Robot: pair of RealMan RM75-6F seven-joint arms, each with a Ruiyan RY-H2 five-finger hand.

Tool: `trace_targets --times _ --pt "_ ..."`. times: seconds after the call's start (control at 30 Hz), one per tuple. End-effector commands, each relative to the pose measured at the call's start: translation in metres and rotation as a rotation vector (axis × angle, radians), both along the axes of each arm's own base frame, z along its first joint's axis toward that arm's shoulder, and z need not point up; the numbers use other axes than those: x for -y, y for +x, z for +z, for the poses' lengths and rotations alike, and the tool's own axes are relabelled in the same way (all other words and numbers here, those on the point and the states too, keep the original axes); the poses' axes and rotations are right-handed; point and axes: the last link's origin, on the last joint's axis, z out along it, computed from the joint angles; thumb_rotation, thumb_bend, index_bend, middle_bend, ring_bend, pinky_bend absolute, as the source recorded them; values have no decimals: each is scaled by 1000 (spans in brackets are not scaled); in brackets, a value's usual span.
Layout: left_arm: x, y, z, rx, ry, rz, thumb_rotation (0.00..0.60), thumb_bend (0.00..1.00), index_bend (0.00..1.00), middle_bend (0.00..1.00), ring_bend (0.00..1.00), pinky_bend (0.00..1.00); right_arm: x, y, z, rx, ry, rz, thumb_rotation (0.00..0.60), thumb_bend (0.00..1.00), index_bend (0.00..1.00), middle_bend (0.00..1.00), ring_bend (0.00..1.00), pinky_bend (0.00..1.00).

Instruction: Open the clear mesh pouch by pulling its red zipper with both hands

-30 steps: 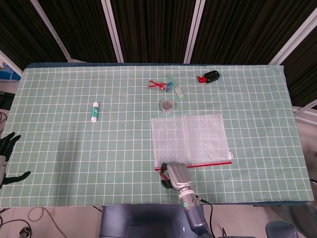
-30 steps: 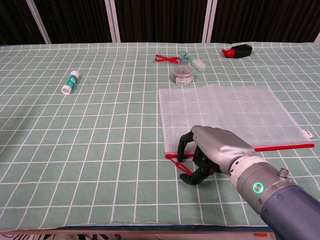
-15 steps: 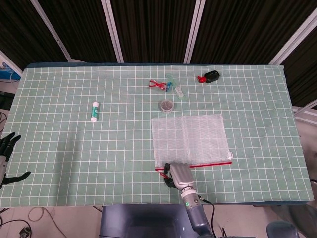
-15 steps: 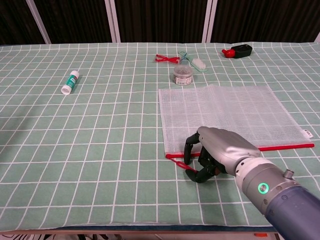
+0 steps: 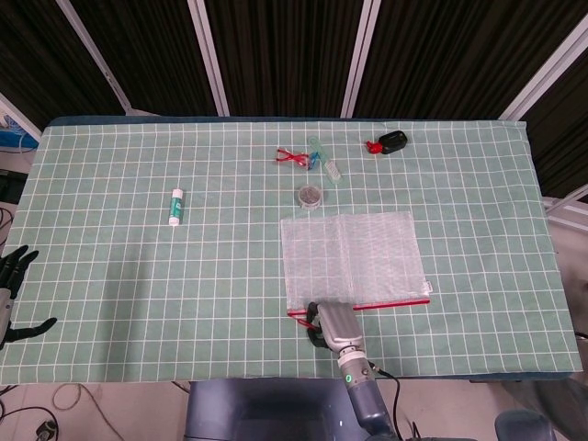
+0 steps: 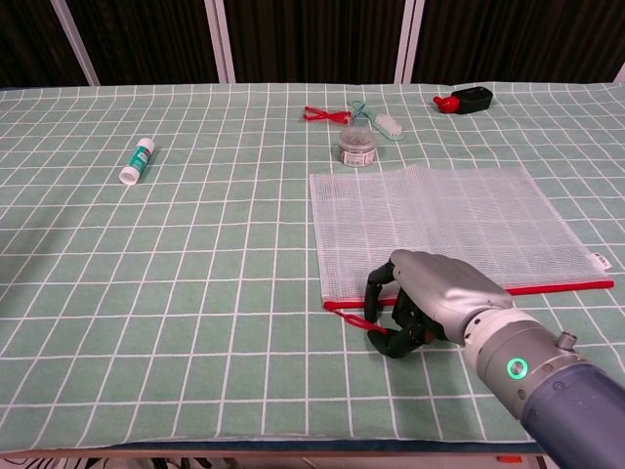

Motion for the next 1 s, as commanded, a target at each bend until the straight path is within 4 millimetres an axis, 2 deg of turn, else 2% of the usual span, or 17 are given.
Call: trace_targets --times 0.03,0.43,0.73,1.0 --pt "0 0 0 0 0 1 600 15 0 0 0 0 0 0 0 0 1 0 600 502 541 1000 1000 1000" --pt "0 0 0 5 0 4 600 15 0 0 0 0 -1 -3 -1 -5 3 -15 600 515 562 1000 1000 1000" --pt "0 0 0 5 0 3 600 15 0 0 0 0 -1 -3 0 -1 -4 -5 600 558 620 1000 1000 1000" --pt "1 1 0 5 3 4 600 15 0 0 0 0 6 5 16 24 -67 43 600 579 657 1000 1000 1000"
